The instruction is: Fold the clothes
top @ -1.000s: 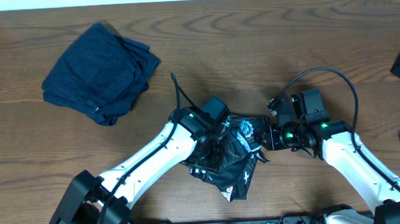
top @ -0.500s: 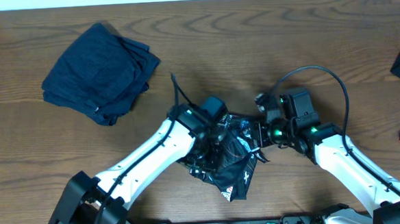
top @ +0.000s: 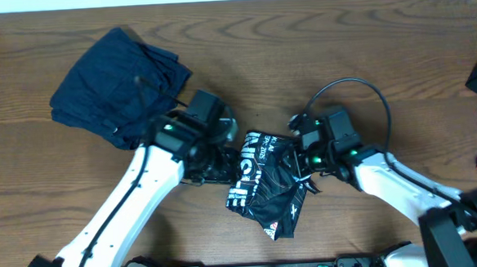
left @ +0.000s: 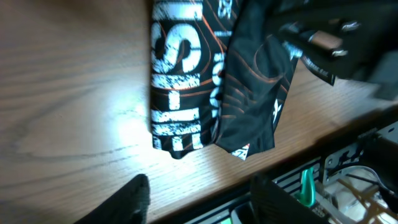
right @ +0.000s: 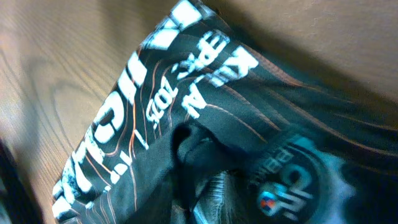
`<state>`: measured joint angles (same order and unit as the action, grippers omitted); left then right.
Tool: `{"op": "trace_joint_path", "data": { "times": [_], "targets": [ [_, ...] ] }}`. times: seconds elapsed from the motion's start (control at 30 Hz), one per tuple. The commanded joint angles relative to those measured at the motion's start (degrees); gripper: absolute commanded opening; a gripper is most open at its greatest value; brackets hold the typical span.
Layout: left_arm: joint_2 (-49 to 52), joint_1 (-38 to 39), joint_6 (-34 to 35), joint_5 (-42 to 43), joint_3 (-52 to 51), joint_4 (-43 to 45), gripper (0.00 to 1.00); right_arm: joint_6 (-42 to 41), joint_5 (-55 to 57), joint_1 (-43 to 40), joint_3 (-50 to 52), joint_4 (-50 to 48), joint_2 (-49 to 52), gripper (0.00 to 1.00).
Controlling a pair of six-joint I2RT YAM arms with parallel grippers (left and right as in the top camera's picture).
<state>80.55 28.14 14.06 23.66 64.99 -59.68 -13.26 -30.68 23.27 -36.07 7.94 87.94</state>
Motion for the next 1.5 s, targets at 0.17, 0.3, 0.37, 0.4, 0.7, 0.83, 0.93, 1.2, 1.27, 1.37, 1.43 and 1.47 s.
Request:
{"op": "trace_joint_path", "data": {
  "times": [0.17, 0.3, 0.37, 0.4, 0.7, 0.83, 0.93, 1.2, 1.27, 1.37, 1.43, 1.47],
  "targets": [
    [-2.1, -2.1, -1.9, -0.2, 1.5, -1.6, 0.58, 1.8, -1.4, -0.4, -0.6, 6.8, -7.5, 0.04],
    [-2.1, -2.1, -2.9, -0.8, 1.5, -1.4, 0.59, 2.2, 0.5, -0.4, -0.6, 17.5, -15.1, 0.01],
    [-2.1, -2.1, -3.1, -0.9, 1.5, -1.3, 0.60, 2.1, 0.5, -0.1, -0.6, 22.5, -17.3, 0.01],
    [-2.1, -2.1, -3.1, -1.1, 1.5, -1.3, 0.61, 1.6, 0.5, 0.1, -0.6, 25.7, -18.3, 0.01],
    [-2.1, -2.1, -3.1, -1.9, 1.5, -0.9, 0.63, -8.1, 12.4, 0.2, -0.6, 43.8, -19.7, 0.20],
    [-2.1, -2.1, -3.1, -1.9, 1.5, -0.1, 0.69, -9.2, 17.2, -0.3, -0.6, 42.1, -19.7, 0.29],
    [-2.1, -2.1, -3.1, -1.9, 1.5, 0.0, 0.72, -8.4, 16.7, -0.4, -0.6, 37.4, -19.7, 0.31],
    [-1.9, -2.1, -3.1, -1.9, 1.5, 0.0, 0.76, -6.5, 10.5, 0.7, 0.2, 32.1, -17.3, 0.32],
    [-1.9, -2.1, -3.1, -1.9, 1.5, 0.2, 0.76, -8.2, 8.5, 2.4, 1.9, 31.4, -15.3, 0.25],
    [-1.9, -2.1, -3.1, -1.9, 1.5, 0.8, 0.76, -10.5, 7.0, 4.8, 3.6, 31.3, -12.6, 0.17],
    [-1.9, -2.1, -3.1, -1.9, 1.5, 0.9, 0.76, -10.5, 4.7, 6.8, 4.0, 31.2, -10.8, 0.15],
    [-1.9, -2.1, -3.1, -1.9, 1.5, 0.9, 0.76, -10.5, 4.0, 7.7, 4.0, 31.2, -10.1, 0.15]
  ]
}}
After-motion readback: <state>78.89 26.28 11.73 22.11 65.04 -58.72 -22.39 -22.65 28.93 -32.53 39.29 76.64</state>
